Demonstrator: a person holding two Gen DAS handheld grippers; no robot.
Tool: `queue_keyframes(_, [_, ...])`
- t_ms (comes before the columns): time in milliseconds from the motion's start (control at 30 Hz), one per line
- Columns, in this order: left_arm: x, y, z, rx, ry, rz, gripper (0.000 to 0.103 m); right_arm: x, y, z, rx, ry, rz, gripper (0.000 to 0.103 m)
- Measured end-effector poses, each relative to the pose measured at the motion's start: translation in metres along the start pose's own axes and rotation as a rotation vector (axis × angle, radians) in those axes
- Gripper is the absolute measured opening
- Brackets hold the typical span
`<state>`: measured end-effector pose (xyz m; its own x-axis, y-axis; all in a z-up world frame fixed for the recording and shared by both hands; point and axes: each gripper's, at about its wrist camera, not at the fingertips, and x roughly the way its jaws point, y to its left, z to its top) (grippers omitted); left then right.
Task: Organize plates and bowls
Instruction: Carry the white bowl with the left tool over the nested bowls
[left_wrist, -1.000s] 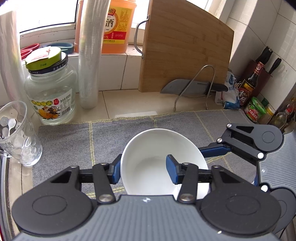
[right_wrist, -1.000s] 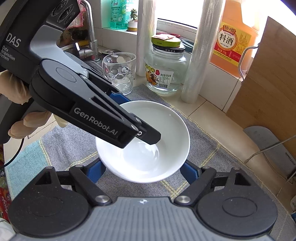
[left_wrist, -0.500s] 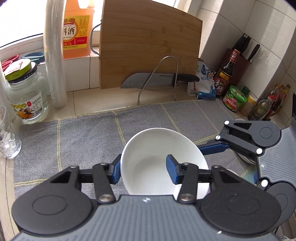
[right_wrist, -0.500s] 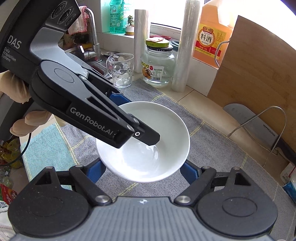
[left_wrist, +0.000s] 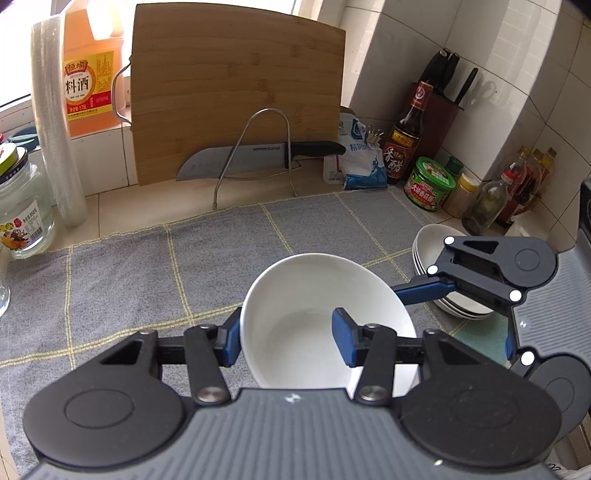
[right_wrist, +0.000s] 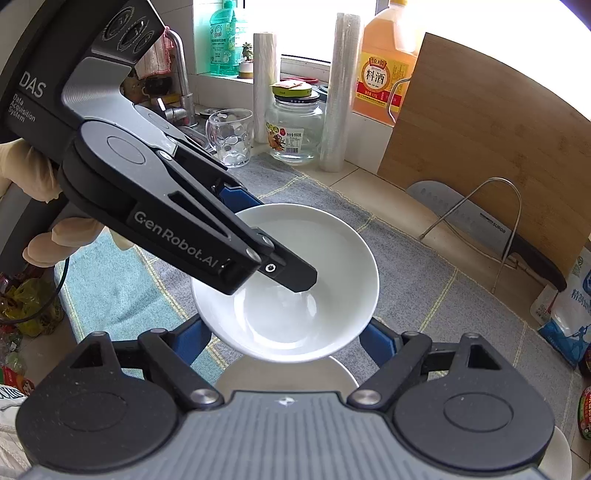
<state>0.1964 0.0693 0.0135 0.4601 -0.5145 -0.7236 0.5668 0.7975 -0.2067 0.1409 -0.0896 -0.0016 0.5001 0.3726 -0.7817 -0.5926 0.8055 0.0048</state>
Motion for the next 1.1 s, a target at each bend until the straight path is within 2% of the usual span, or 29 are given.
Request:
queue_keyframes(600, [0.017, -0.059, 0.001, 0.046, 0.014, -0.060, 0.048, -0.041, -0.017, -0.045, 0.039, 0.008, -0.057, 0.090])
queue_keyframes(1100, [0.025, -0.060, -0.015, 0.023, 0.068, -0.043, 0.049, -0.031, -0.014, -0.057, 0.057, 0.052, -0.011, 0.090])
